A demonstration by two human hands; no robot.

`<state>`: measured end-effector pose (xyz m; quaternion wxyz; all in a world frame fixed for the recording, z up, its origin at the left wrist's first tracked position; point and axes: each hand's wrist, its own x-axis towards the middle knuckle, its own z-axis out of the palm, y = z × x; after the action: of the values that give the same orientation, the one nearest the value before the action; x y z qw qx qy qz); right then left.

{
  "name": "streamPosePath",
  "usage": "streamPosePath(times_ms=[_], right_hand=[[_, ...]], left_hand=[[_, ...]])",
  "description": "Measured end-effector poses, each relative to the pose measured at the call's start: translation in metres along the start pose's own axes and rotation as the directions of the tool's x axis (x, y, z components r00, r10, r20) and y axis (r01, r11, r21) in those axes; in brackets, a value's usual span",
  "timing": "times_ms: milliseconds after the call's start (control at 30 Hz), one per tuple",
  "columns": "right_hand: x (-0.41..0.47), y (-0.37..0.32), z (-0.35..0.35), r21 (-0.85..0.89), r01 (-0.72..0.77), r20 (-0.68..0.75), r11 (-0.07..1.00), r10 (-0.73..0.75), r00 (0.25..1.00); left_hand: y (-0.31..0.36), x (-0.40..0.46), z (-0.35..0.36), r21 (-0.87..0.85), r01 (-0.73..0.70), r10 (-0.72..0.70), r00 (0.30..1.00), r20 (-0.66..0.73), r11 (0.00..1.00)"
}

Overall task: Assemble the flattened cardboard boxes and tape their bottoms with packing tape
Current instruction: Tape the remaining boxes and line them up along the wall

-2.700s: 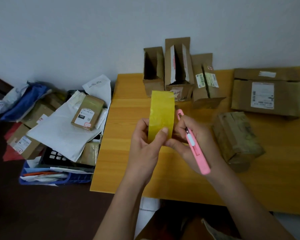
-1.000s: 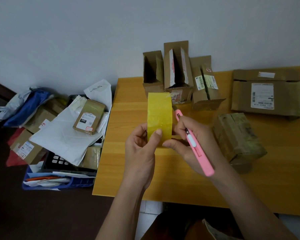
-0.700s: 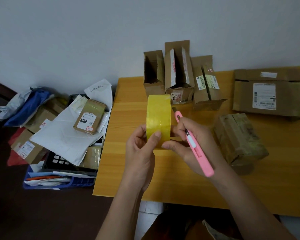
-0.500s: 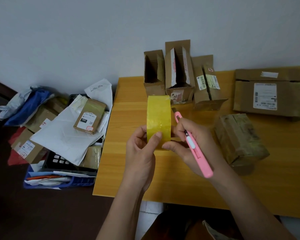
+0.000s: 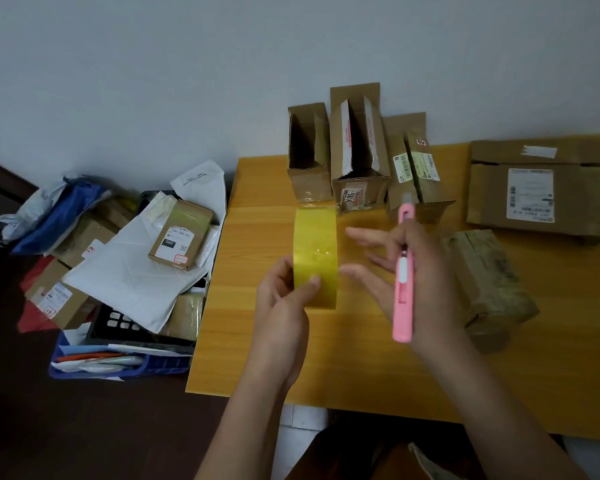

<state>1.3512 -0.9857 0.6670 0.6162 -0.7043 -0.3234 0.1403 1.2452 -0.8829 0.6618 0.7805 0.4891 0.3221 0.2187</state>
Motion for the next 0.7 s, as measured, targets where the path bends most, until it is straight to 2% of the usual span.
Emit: streamPosePath(times_ms=[67, 167, 333, 467, 700], right_hand=[[-0.001, 0.002, 0.001, -0.076, 0.078, -0.122, 0.994, -0.087, 0.989], [-0.006, 0.005, 0.007, -0.227, 0.15, -0.125, 0.962, -0.182, 0.975], [-0.011, 0.007, 0.012, -0.281, 0.161, -0.085, 0.946, -0.192, 0.978], [-0.013, 0.009, 0.012, -0.296, 0.14, -0.113, 0.945, -0.181, 0.977], [-0.016, 0.005, 0.018, -0.454, 0.224, -0.038, 0.863, -0.269, 0.962]], left_hand=[[-0.004, -0.001, 0.001, 0.136, -0.038, 0.038, 0.999, -0.003, 0.99], [-0.006, -0.004, 0.005, 0.274, -0.067, 0.066, 0.998, 0.013, 0.959], [-0.005, -0.007, 0.007, 0.429, -0.108, 0.106, 0.994, 0.028, 0.897], [-0.009, -0.009, 0.007, 0.495, -0.124, 0.125, 0.992, 0.03, 0.86], [-0.014, -0.012, 0.006, 0.528, -0.11, 0.12, 0.993, 0.015, 0.842]])
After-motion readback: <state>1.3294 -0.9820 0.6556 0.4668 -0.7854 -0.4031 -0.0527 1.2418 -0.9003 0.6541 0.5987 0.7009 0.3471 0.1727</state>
